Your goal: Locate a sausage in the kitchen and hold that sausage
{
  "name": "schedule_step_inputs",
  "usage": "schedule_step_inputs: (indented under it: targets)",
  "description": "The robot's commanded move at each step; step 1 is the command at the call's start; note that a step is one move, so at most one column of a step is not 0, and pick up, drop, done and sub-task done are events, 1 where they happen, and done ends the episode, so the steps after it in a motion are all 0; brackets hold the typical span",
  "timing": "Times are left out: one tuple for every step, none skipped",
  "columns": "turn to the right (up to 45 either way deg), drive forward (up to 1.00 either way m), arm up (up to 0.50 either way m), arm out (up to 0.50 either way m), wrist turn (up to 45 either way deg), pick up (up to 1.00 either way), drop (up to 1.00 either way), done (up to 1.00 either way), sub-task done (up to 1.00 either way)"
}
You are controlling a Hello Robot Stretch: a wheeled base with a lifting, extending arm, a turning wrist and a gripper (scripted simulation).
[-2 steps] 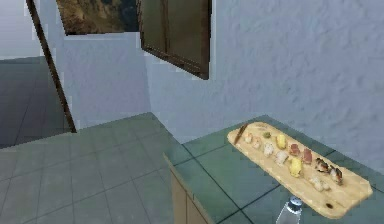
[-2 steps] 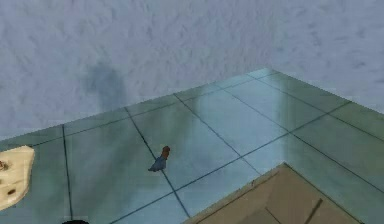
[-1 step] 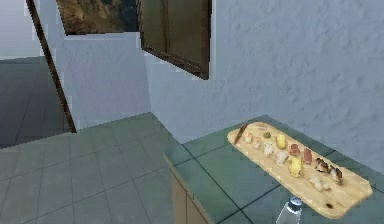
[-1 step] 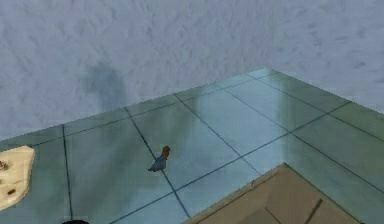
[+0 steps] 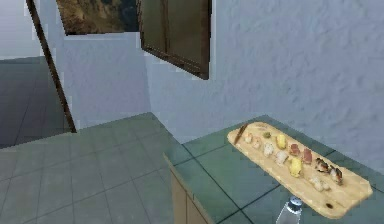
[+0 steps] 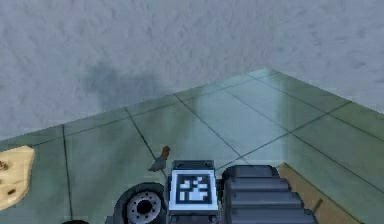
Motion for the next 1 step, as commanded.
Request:
schedule_step_inputs:
  targets:
    - [0.0, 0.00, 0.00, 0.12, 0.0, 0.00, 0.00, 0.00, 0.00]
